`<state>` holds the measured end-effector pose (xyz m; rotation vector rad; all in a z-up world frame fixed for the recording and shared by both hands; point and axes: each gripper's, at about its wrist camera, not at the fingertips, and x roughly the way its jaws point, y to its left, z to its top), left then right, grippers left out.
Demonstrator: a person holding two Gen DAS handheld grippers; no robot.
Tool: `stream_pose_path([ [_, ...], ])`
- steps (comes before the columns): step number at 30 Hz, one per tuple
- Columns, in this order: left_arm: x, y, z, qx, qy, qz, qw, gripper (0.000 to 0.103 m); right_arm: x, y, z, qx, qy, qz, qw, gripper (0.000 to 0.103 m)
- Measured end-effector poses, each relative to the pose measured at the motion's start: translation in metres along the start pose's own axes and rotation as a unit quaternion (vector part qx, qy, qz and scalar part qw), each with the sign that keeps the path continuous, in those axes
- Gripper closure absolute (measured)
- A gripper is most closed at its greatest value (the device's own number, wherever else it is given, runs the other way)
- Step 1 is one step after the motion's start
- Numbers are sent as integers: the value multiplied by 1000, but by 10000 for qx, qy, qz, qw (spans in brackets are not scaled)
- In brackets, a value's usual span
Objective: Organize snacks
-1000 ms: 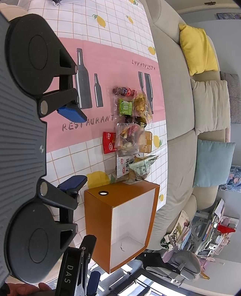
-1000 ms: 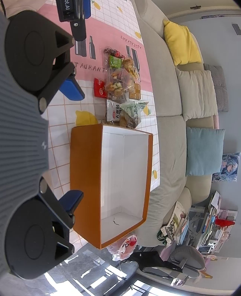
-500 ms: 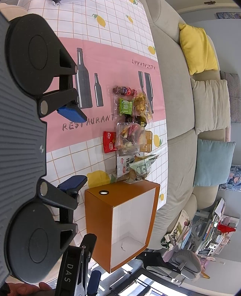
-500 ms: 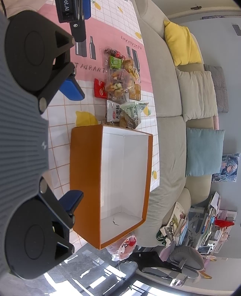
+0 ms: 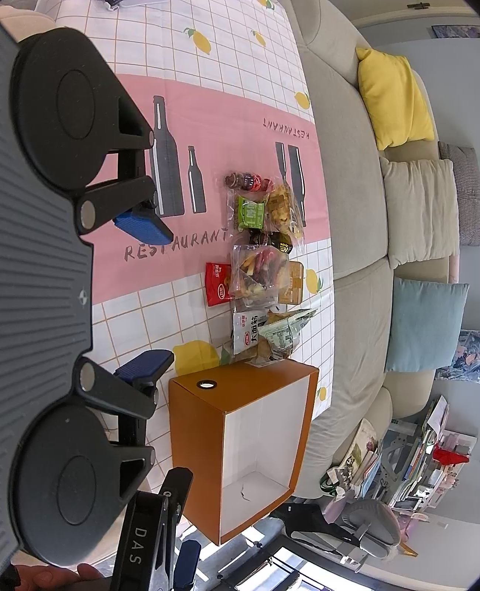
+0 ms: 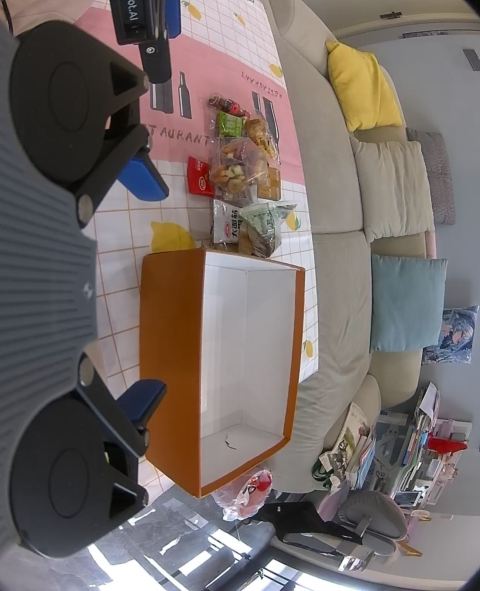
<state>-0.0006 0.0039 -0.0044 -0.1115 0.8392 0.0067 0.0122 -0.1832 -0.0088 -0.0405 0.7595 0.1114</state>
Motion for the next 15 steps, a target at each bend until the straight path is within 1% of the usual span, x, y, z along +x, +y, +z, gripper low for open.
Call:
stream_pose_path([
  [15,0,0,0,0,1,1,10000,26,1,-1,0,39,35,-5,10000,3],
])
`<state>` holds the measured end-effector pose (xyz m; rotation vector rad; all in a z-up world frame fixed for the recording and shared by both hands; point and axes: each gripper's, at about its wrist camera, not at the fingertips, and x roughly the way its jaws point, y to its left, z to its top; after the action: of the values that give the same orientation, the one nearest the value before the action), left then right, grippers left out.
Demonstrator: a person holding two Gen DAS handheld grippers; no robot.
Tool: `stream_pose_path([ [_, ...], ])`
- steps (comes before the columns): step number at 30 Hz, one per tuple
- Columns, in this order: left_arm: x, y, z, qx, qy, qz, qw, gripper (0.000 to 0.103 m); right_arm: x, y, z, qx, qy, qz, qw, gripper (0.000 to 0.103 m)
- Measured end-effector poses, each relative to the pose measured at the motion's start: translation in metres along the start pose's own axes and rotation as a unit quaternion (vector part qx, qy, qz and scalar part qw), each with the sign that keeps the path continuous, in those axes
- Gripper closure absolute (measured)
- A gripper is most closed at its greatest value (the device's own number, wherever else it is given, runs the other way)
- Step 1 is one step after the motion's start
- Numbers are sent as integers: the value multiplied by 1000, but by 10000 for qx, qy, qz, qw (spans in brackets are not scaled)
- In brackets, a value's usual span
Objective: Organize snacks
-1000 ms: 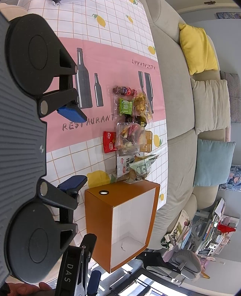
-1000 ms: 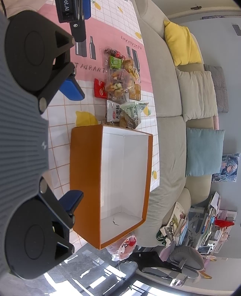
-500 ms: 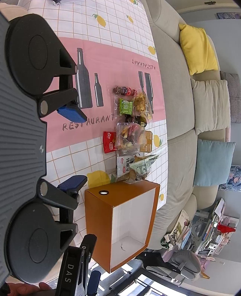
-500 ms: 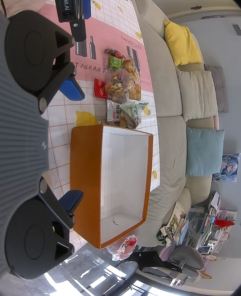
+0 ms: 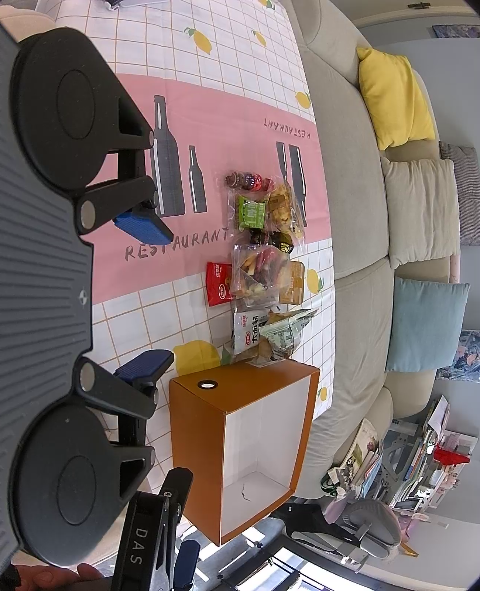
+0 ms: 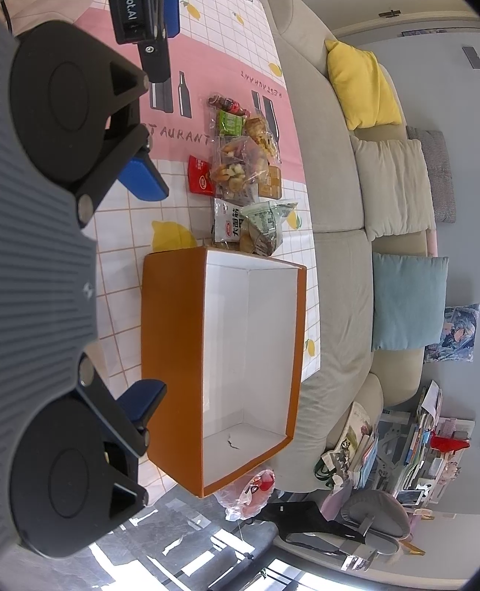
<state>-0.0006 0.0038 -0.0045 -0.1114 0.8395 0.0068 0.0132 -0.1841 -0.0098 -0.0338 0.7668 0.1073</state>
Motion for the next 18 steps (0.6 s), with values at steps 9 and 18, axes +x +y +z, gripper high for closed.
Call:
stream_pose_path([
  [9,0,0,-1,3,4,-3,10000,26,2,1,0,-4,34,2,10000,3],
  [18,0,0,-1,9,-1,-10,10000,26,1,0,1,11,44,6,10000,3],
])
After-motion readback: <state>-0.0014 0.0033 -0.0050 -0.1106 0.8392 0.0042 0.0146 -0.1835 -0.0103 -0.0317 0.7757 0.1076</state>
